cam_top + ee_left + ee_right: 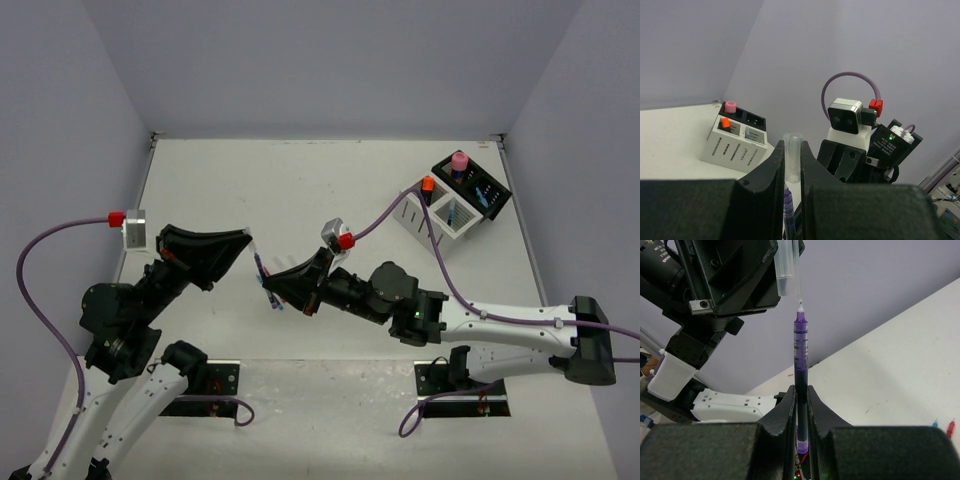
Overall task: Sort the stationery into containers
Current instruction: Close the pen cap on the pen.
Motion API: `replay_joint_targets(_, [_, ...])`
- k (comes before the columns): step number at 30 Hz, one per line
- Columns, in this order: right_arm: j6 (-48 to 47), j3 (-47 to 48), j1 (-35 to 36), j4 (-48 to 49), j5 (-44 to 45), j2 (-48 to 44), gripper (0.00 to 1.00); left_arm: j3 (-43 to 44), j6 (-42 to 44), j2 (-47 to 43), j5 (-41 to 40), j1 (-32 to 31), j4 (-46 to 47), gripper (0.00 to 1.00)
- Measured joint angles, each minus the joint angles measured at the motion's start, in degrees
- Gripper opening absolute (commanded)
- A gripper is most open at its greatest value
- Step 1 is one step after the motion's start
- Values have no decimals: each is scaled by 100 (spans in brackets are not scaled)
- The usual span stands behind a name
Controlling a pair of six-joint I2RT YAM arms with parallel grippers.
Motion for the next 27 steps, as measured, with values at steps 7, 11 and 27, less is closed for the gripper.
replay_joint_targets(7, [-24,20,0,-16,5,20,0,0,29,2,-13,0,-28,0])
replay_joint_targets(11, [-26,24,2,-12,-4,20,0,0,45,2,-70,0,-81,0])
replay_joint_targets(27, [-47,24,35,-6,4,20,0,-31,20,67,-176,0,-78,0])
